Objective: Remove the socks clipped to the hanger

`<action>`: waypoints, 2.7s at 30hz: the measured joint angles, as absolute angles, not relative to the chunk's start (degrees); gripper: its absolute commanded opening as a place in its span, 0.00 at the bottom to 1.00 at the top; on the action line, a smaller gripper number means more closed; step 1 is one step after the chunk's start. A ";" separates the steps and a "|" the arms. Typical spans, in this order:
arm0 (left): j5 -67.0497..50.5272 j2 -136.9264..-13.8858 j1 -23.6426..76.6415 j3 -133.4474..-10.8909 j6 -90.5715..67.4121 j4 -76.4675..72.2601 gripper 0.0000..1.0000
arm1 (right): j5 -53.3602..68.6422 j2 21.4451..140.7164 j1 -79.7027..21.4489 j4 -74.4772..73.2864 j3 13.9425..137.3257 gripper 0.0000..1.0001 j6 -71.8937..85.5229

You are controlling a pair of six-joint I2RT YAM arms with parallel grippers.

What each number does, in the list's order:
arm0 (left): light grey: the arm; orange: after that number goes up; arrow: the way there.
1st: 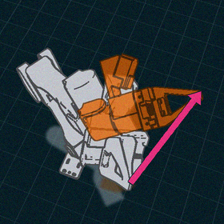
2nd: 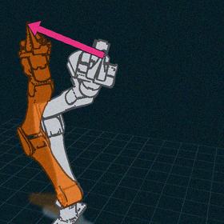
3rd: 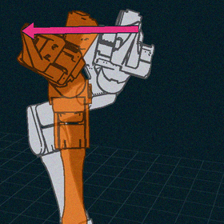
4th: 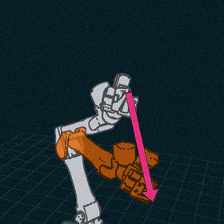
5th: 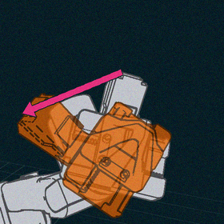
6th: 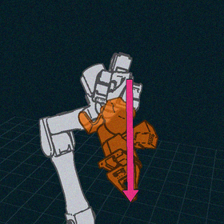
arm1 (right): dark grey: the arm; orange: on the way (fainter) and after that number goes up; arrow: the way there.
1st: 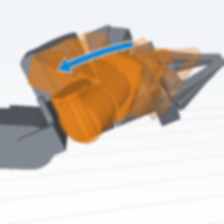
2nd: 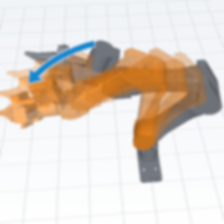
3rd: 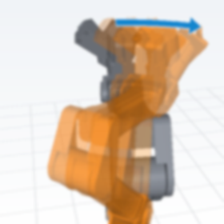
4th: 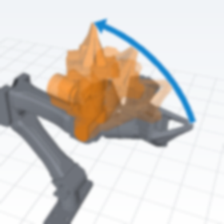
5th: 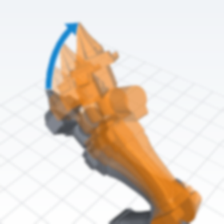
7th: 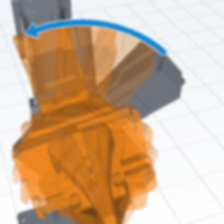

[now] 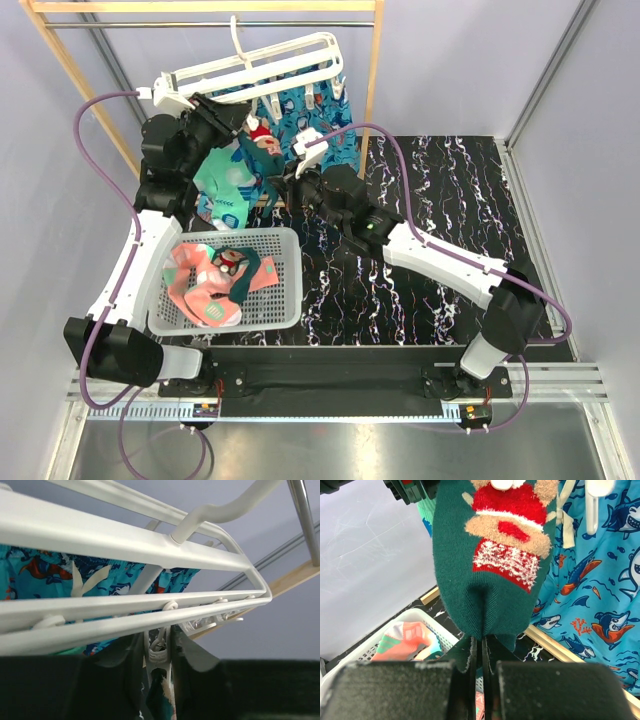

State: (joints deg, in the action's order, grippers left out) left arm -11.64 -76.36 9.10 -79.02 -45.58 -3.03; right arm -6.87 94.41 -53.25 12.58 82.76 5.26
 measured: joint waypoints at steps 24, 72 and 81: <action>-10.07 -75.37 9.10 -78.26 -47.90 -3.44 0.42 | -7.01 92.86 -53.25 12.56 82.06 0.00 5.54; -7.88 -75.37 9.21 -78.24 -52.12 -2.96 0.00 | -7.01 92.01 -53.25 12.56 81.67 0.00 5.69; -7.97 -75.00 9.28 -78.24 -52.66 -3.77 0.04 | -7.03 91.64 -53.25 12.56 81.34 0.00 5.69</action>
